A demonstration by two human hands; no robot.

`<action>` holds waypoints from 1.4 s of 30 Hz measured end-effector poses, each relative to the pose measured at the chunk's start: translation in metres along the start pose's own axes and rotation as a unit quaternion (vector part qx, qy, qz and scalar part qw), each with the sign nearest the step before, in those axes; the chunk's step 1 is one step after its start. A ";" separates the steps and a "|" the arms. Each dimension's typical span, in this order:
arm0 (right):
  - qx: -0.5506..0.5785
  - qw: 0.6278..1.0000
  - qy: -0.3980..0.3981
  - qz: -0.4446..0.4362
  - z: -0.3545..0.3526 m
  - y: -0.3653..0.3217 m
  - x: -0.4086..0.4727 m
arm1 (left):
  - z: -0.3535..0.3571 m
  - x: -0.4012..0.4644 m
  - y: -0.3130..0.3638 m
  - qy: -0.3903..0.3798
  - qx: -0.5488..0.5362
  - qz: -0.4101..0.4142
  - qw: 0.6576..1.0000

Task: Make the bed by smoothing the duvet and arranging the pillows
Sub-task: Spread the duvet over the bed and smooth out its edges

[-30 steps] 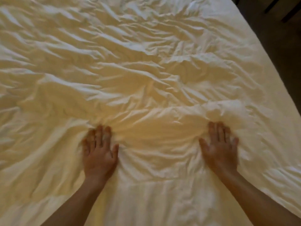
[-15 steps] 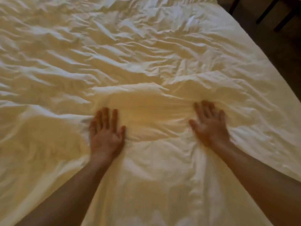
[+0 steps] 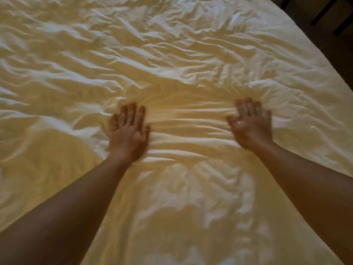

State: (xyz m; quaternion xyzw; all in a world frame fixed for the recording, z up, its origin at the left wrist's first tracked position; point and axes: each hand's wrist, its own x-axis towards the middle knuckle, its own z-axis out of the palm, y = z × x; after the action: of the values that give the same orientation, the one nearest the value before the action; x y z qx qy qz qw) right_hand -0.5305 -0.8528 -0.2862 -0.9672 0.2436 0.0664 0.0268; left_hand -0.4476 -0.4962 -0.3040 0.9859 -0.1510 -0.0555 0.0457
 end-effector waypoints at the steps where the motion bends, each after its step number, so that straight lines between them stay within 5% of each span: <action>1: 0.011 0.999 -0.001 0.052 -0.003 0.020 -0.008 | -0.004 -0.010 -0.023 0.002 0.013 -0.038 0.999; 3: 0.054 0.990 0.000 0.128 -0.015 0.045 -0.029 | -0.018 -0.029 -0.051 0.003 0.021 -0.103 0.994; 5: 0.090 0.989 0.017 0.115 -0.024 0.042 -0.053 | -0.034 -0.053 -0.051 0.027 -0.014 -0.121 0.992; 11: 0.163 0.977 -0.030 -0.134 -0.021 -0.061 -0.197 | -0.049 -0.172 0.045 0.043 -0.179 -0.050 0.982; 15: 0.077 0.954 -0.069 -0.281 0.016 -0.076 -0.277 | -0.005 -0.256 0.055 -0.030 -0.114 -0.025 0.993; 20: 0.001 0.984 -0.056 -0.166 0.037 0.005 -0.283 | 0.013 -0.332 -0.023 -0.050 -0.025 -0.123 0.991; 24: 0.076 0.993 -0.067 -0.059 0.014 0.010 -0.295 | -0.011 -0.383 -0.052 -0.019 -0.047 -0.221 0.974; 30: 0.225 0.945 -0.118 -0.205 -0.002 -0.066 -0.422 | -0.035 -0.458 0.010 -0.019 -0.119 -0.189 0.974; 37: 0.119 0.877 -0.149 -0.442 0.043 -0.114 -0.516 | 0.002 -0.519 -0.033 -0.057 -0.057 -0.258 0.963; 42: 0.026 0.944 -0.103 -0.313 0.053 -0.083 -0.479 | -0.008 -0.560 -0.126 -0.089 -0.005 -0.407 0.909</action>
State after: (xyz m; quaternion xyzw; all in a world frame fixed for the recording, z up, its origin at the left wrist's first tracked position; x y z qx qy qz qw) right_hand -0.9150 -0.5508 -0.2690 -0.9816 -0.0739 0.1475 0.0965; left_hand -0.9412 -0.2065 -0.2563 0.9524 0.2604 -0.1579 0.0107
